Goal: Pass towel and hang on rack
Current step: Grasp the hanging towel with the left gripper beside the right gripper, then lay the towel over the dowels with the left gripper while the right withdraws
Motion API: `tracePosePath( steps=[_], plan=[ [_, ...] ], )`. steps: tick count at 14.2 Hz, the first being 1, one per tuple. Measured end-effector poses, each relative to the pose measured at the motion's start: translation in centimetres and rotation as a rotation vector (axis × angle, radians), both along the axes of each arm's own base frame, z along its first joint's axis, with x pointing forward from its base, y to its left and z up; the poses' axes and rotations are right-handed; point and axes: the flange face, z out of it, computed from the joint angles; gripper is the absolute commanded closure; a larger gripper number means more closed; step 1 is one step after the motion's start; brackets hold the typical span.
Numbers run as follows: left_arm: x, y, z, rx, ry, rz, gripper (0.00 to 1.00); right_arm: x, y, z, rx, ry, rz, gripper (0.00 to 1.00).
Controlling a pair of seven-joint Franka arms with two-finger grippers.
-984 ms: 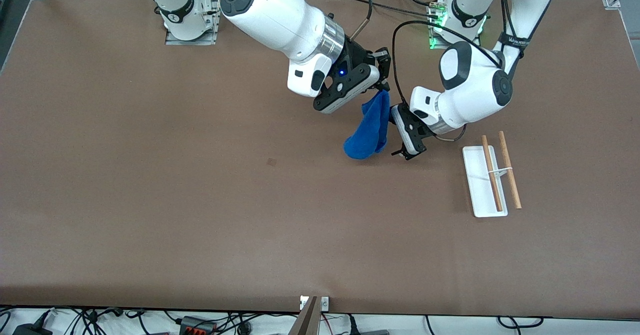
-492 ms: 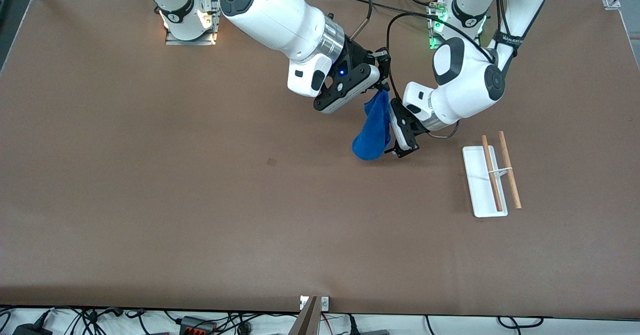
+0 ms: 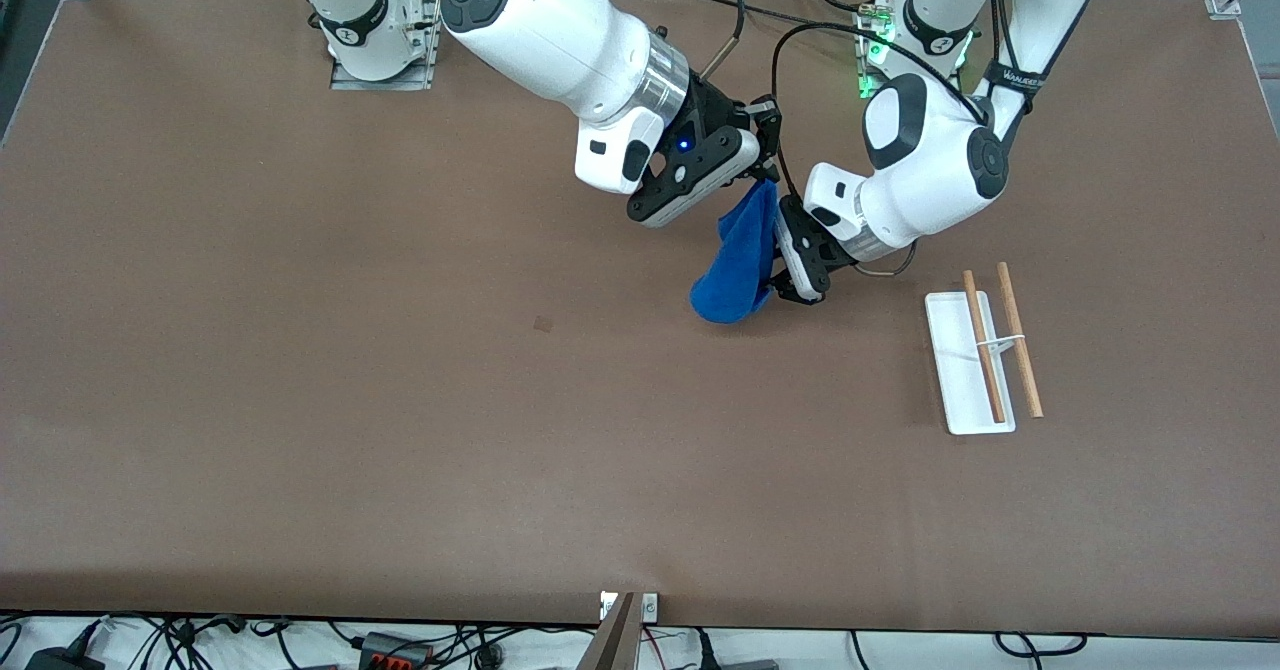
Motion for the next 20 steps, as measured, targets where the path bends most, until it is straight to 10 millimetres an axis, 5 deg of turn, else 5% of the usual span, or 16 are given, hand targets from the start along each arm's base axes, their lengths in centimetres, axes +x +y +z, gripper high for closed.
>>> tracePosePath(
  steps=[3,5,8,13,17,20],
  plan=[
    [0.1,0.1,-0.1,-0.001,0.001,0.003,0.99,0.0,0.0,0.0,0.0,-0.001,0.0,0.96],
    [0.3,0.4,-0.1,-0.002,0.002,0.009,0.99,0.0,0.0,0.0,-0.003,-0.013,0.01,0.0],
    [1.2,1.9,0.3,-0.008,0.017,0.026,0.99,0.6,-0.6,-0.1,-0.036,-0.052,0.011,0.0],
    [4.3,10.1,3.7,0.059,0.081,0.041,0.99,2.8,-4.1,0.1,-0.202,-0.143,-0.008,0.0],
    [6.2,18.8,7.1,0.106,0.168,0.209,0.99,6.4,-10.9,-1.4,-0.488,-0.149,-0.06,0.0],
    [6.4,23.4,6.9,0.17,0.207,0.323,0.99,11.1,-19.4,-3.6,-0.628,-0.095,-0.15,0.0]
  ],
)
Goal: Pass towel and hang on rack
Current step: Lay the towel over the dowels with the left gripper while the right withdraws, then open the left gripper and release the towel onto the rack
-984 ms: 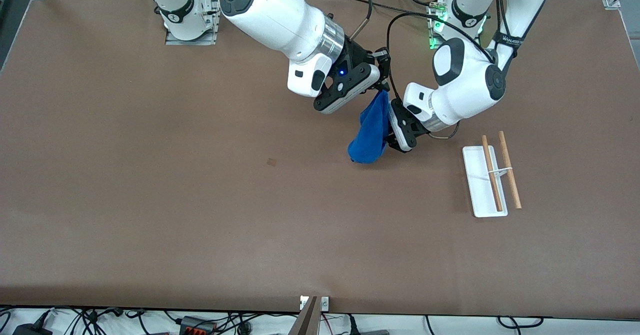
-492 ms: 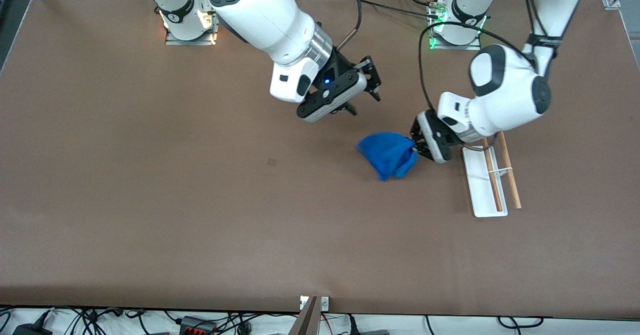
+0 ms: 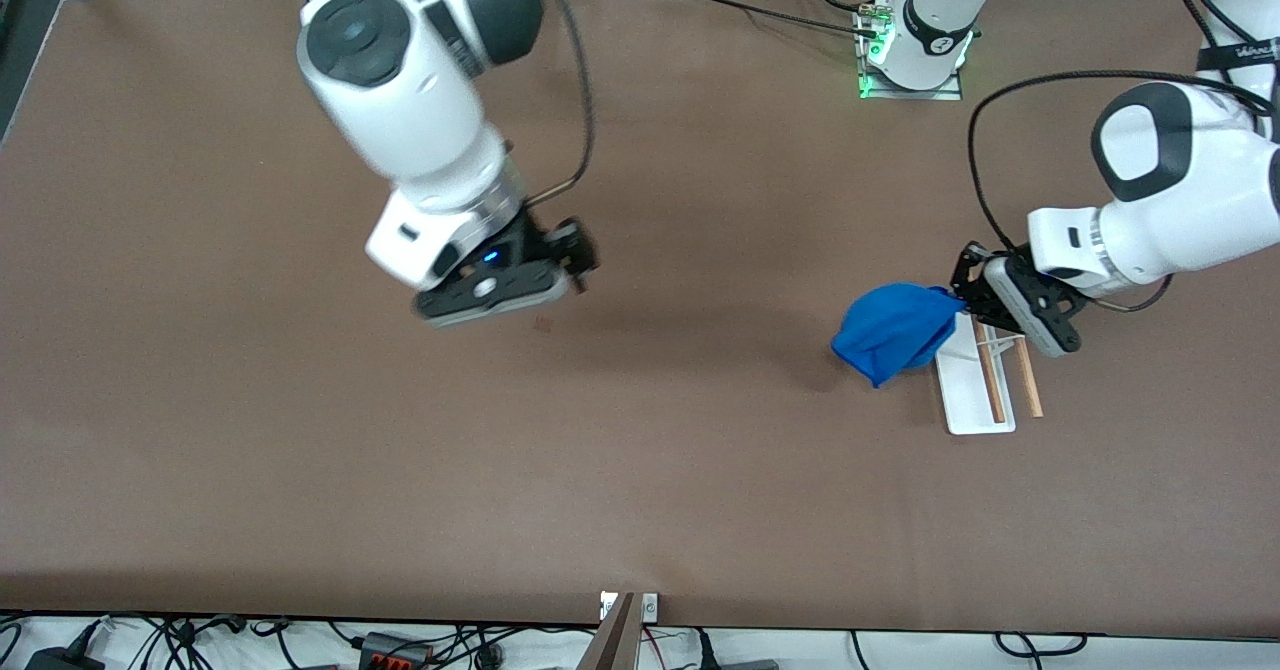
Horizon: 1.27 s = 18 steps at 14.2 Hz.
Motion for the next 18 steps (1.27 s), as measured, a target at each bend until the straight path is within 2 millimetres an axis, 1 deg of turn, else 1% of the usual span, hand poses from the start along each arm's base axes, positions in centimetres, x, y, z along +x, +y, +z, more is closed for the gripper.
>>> tracePosePath(
  steps=[1,3,4,5,6,8,9,10,12,13,14,15,16,18],
  plan=[
    [0.1,0.9,0.1,0.053,0.003,0.002,0.99,1.4,-3.2,-0.9,-0.026,0.024,-0.02,0.0],
    [0.4,1.8,1.0,0.157,-0.004,-0.008,0.99,3.8,-9.6,-2.2,-0.055,0.073,-0.048,0.0],
    [0.7,2.5,1.6,0.194,-0.009,-0.004,0.99,4.6,-12.3,-2.4,-0.06,0.083,-0.064,0.0],
    [0.9,3.9,1.8,0.221,-0.013,0.004,0.99,5.2,-14.5,-2.4,-0.066,0.086,-0.084,0.0],
    [1.0,5.9,1.6,0.243,-0.009,0.016,0.99,5.7,-16.2,-2.4,-0.082,0.086,-0.101,0.0],
    [1.3,9.7,-0.3,0.251,0.016,0.045,0.99,6.1,-19.2,-2.4,-0.131,0.093,-0.138,0.0],
    [1.5,11.0,-1.4,0.241,0.023,0.056,0.99,6.3,-21.4,-2.6,-0.138,0.103,-0.168,0.0],
    [1.8,11.9,-2.6,0.229,0.021,0.063,0.99,6.3,-24.2,-2.7,-0.13,0.114,-0.205,0.0],
    [2.3,12.9,-4.7,0.208,0.014,0.061,0.99,5.7,-30.2,-2.3,-0.088,0.112,-0.271,0.0],
    [2.4,13.5,-5.7,0.2,0.006,0.053,0.99,4.8,-32.7,-1.6,-0.079,0.107,-0.289,0.0],
    [2.5,14.3,-6.5,0.192,-0.003,0.044,0.99,3.8,-34.6,-0.6,-0.083,0.1,-0.291,0.0],
    [2.5,15.2,-7.3,0.184,-0.007,0.038,0.99,2.9,-35.9,0.5,-0.09,0.089,-0.28,0.0],
    [2.4,16.1,-8.0,0.178,-0.008,0.035,0.99,2.0,-36.7,1.7,-0.091,0.076,-0.266,0.0],
    [2.1,17.5,-8.8,0.168,-0.007,0.028,0.99,0.7,-37.6,3.6,-0.093,0.053,-0.227,0.0]
  ],
)
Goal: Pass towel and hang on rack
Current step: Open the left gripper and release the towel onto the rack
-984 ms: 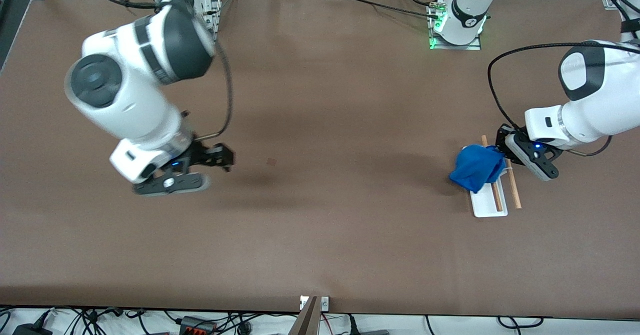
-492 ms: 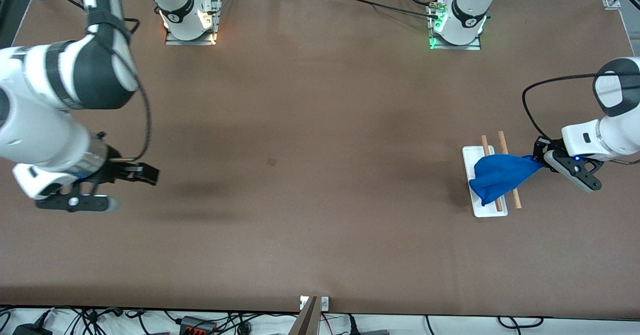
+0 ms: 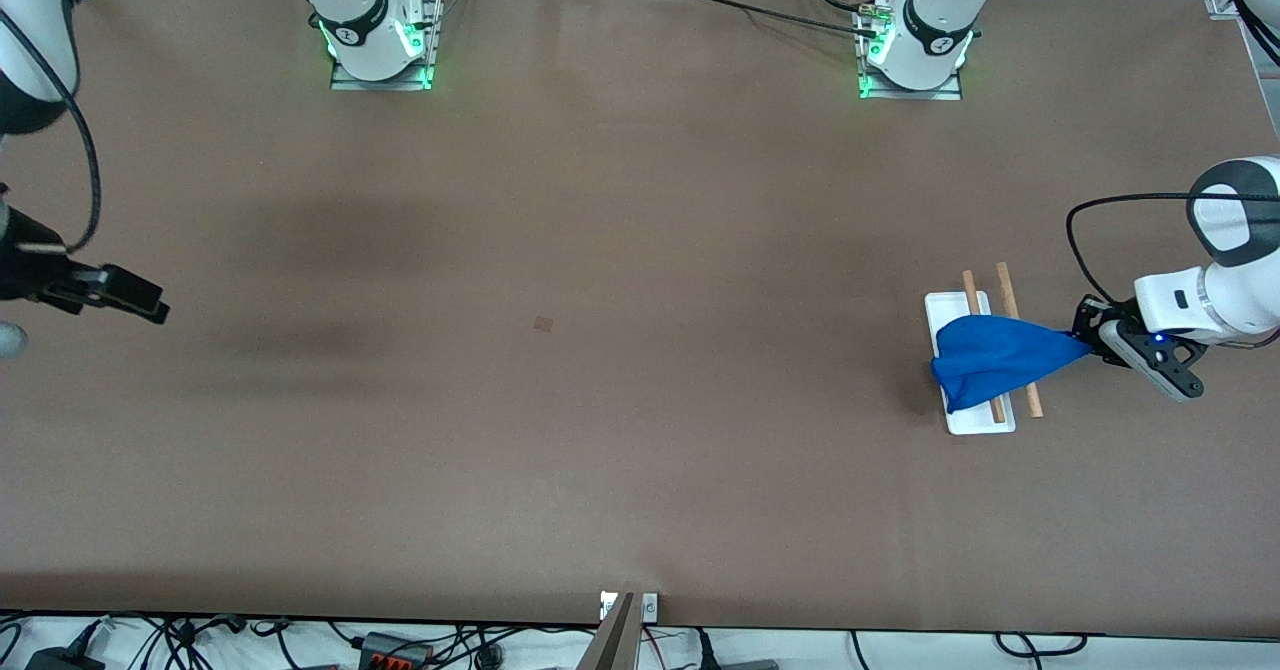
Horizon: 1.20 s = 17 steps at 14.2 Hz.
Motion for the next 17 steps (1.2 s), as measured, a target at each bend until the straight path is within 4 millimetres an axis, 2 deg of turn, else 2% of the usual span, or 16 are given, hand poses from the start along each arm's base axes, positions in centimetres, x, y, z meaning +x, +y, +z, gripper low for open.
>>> tracePosePath(
  steps=[2,6,8,9,10,11,15,17],
  plan=[
    [-0.3,1.2,-0.5,-0.006,0.002,0.002,0.99,-0.8,-0.4,0.6,-0.003,0.01,0.038,0.0],
    [-0.2,1.8,-2.5,-0.025,0.003,0.017,0.97,-2.1,-0.2,-0.4,-0.001,0.069,0.046,0.0],
    [-0.1,1.8,-4.3,-0.042,0.003,0.022,0.54,-3.2,-0.2,-1.4,-0.002,0.062,0.05,0.0],
    [0.0,1.7,-5.0,-0.049,0.004,0.023,0.49,-4.0,-0.2,-1.8,-0.004,0.05,0.054,0.0],
    [0.0,1.6,-5.3,-0.053,0.005,0.023,0.18,-4.8,-0.1,-2.2,-0.005,0.044,0.058,0.0],
    [0.1,1.5,-5.5,-0.056,0.006,0.021,0.0,-5.6,-0.1,-2.4,-0.007,0.045,0.063,0.0],
    [0.1,1.7,-6.1,-0.064,-0.001,-0.018,0.0,-7.0,-0.1,-1.9,-0.007,0.053,0.086,0.0],
    [0.8,2.2,-5.1,-0.057,-0.03,-0.034,0.0,-7.2,-0.2,-1.8,-0.007,0.06,0.086,0.0]
  ],
)
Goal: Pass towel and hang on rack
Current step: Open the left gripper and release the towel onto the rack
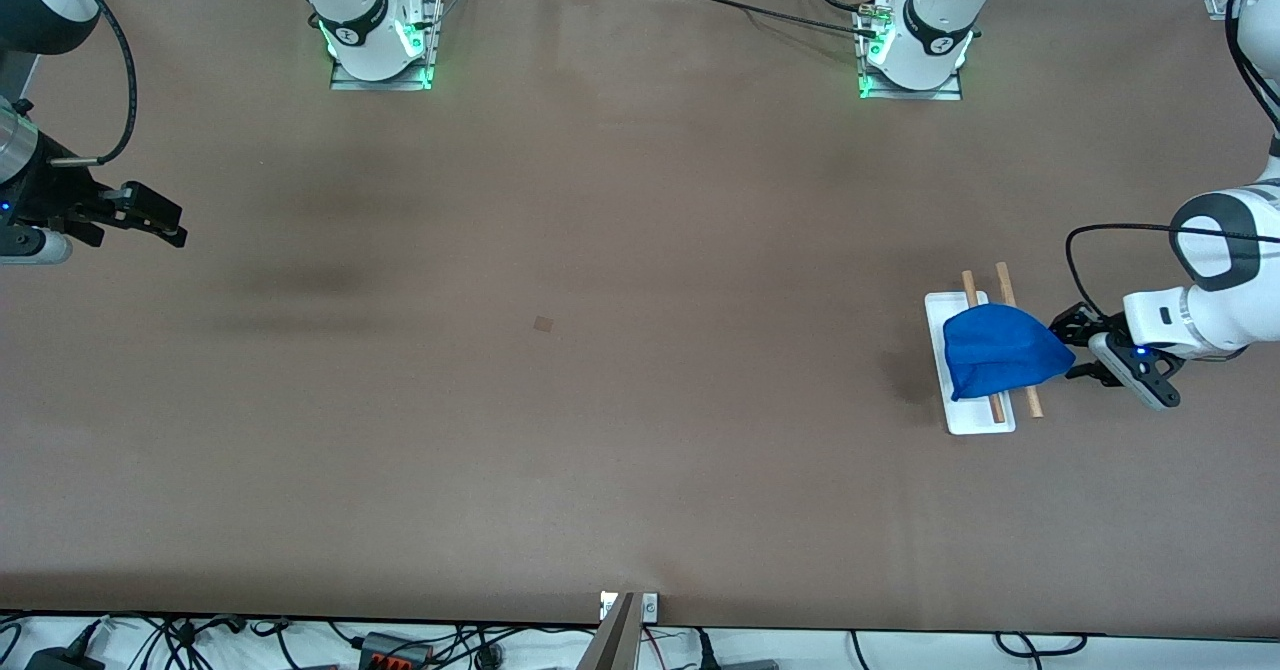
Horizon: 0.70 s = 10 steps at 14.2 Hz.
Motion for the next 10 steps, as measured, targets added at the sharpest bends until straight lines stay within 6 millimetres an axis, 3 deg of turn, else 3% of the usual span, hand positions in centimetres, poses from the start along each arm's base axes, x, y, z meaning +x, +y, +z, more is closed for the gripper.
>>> tracePosePath(
  steps=[7,10],
  plan=[
    [0.0,2.3,1.6,-0.012,0.038,0.009,0.0,-0.3,0.1,-0.2,0.001,0.024,0.0,0.0],
    [0.3,3.9,4.6,-0.03,0.096,0.001,0.0,-0.5,0.1,-0.3,0.002,0.043,0.0,0.0]
  ],
)
